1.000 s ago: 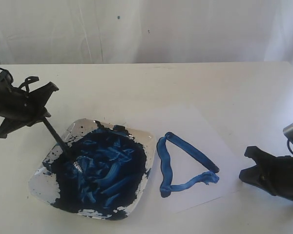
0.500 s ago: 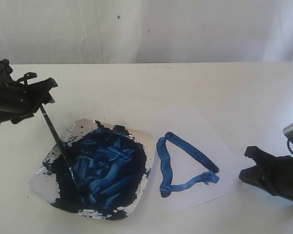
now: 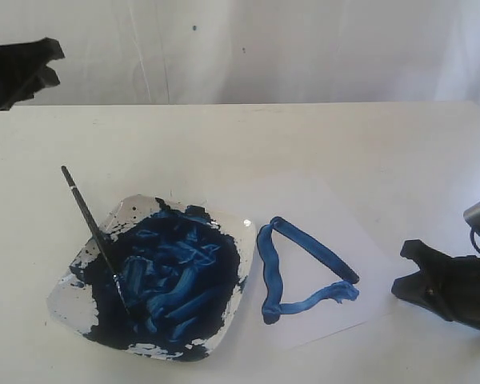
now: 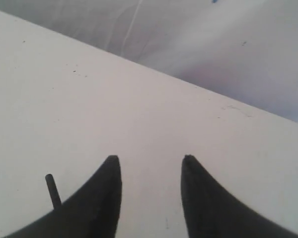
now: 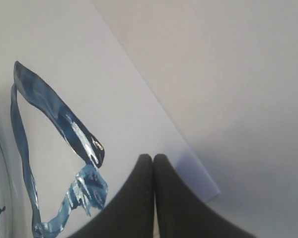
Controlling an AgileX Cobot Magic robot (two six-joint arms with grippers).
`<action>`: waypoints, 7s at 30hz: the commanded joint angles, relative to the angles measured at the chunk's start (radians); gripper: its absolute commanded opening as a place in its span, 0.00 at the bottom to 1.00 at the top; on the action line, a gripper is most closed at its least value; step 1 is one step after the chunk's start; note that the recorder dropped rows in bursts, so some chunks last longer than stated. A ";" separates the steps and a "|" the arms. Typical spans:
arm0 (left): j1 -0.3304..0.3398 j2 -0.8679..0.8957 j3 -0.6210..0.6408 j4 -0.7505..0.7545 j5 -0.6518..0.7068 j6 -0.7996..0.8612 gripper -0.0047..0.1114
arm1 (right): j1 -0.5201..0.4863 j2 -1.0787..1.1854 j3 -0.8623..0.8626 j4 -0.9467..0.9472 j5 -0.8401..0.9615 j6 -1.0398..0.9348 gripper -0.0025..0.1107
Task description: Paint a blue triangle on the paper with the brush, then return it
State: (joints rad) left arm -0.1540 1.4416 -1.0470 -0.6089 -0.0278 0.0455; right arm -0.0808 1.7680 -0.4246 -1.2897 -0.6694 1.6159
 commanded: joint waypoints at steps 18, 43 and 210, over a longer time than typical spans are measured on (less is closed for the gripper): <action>0.003 -0.672 0.151 -0.003 0.446 0.292 0.04 | 0.002 0.004 -0.003 -0.006 0.003 0.015 0.02; 0.136 -1.059 0.389 0.166 0.448 0.276 0.04 | 0.002 0.004 -0.003 -0.006 0.003 0.015 0.02; 0.106 -1.442 1.047 0.639 0.231 -0.092 0.04 | 0.161 -1.336 -0.121 1.456 0.893 -1.731 0.02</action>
State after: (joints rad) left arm -0.0368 0.0047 -0.0026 0.0290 0.2067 -0.0481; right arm 0.0801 0.4337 -0.5513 0.1234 0.1369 -0.0277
